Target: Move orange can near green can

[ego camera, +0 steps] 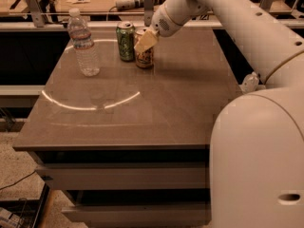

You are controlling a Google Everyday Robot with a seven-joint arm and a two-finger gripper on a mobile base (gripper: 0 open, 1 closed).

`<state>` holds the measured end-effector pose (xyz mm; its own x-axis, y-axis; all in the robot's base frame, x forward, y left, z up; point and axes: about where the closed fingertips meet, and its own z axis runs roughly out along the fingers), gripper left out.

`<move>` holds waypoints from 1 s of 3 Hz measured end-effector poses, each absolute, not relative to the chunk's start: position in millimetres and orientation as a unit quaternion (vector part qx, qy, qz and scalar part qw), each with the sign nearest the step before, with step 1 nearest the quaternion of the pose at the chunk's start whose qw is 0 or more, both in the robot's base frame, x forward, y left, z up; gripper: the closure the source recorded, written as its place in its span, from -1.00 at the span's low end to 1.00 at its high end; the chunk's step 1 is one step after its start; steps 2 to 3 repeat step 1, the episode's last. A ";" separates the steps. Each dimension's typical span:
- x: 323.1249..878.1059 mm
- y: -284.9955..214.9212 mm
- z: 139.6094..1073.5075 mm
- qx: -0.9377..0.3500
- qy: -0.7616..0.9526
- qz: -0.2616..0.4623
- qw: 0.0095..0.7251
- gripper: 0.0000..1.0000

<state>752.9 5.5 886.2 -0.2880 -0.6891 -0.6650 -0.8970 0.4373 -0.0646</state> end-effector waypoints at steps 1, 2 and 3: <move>752.9 5.6 886.1 -0.505 0.786 0.163 0.318 0.17; 752.9 5.6 886.1 -0.505 0.786 0.163 0.318 0.17; 752.9 5.6 886.1 -0.505 0.786 0.163 0.318 0.17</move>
Offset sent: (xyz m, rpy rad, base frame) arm 0.0000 0.0000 0.0000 0.0000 0.0000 0.0000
